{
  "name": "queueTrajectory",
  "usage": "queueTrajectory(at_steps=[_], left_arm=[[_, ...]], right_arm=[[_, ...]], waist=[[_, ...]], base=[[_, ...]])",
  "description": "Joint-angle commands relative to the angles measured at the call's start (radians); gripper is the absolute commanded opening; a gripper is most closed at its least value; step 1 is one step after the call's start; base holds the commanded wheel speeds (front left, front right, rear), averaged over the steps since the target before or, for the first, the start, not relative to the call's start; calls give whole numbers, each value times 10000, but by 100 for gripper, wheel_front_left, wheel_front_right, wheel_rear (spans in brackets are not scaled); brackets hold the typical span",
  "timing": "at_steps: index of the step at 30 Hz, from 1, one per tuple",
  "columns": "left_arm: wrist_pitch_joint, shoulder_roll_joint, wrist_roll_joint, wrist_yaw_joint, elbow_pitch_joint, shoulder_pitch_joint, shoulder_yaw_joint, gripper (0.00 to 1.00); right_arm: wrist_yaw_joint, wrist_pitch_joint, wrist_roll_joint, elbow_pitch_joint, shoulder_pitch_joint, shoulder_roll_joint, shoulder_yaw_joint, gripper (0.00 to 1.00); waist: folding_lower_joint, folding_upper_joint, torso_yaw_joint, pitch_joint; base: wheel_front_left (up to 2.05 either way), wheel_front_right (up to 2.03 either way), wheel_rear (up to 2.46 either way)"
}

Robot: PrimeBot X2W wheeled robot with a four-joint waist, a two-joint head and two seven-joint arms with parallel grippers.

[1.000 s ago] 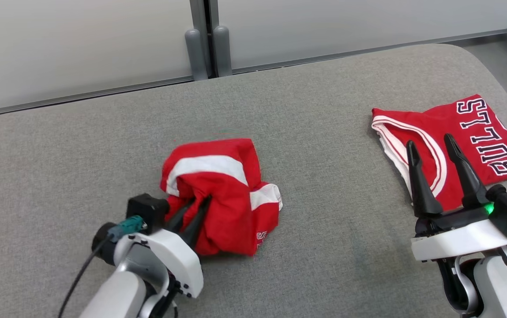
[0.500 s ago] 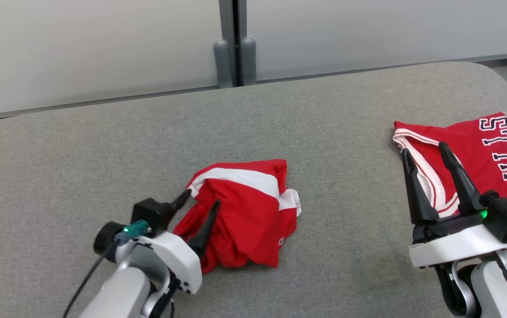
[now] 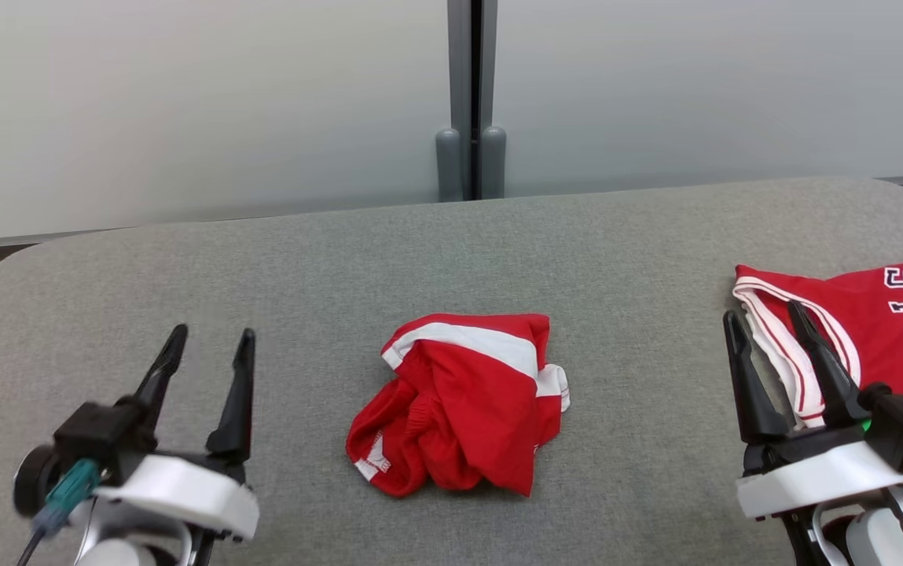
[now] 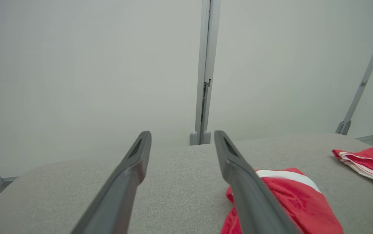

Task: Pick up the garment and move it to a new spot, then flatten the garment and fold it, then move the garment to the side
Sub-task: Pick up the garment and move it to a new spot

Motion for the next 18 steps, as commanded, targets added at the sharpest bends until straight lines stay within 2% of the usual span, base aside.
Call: queueTrajectory(at_steps=[1, 3, 8, 18], left_arm=[[-118, 49, -43, 133, -156, 206, 103, 100], [-515, 55, 39, 434, -514, 664, 342, 100], [-934, -138, -30, 832, -894, 1643, 472, 100], [-1002, -194, 43, 895, -1098, 1825, 341, 100]], right_arm=[[4, -46, 70, -15, 128, -12, -30, 100], [4, -48, 63, -19, 310, 19, -58, 100], [4, -48, 87, -65, 644, 126, -152, 100], [4, -48, 83, -49, 613, 85, -69, 100]], waist=[[0, -1, 61, -42], [0, -1, 110, -59], [0, -1, 165, -54], [0, -1, 174, -74]], base=[[0, 0, 0], [0, 0, 0], [0, 0, 0], [0, 0, 0]])
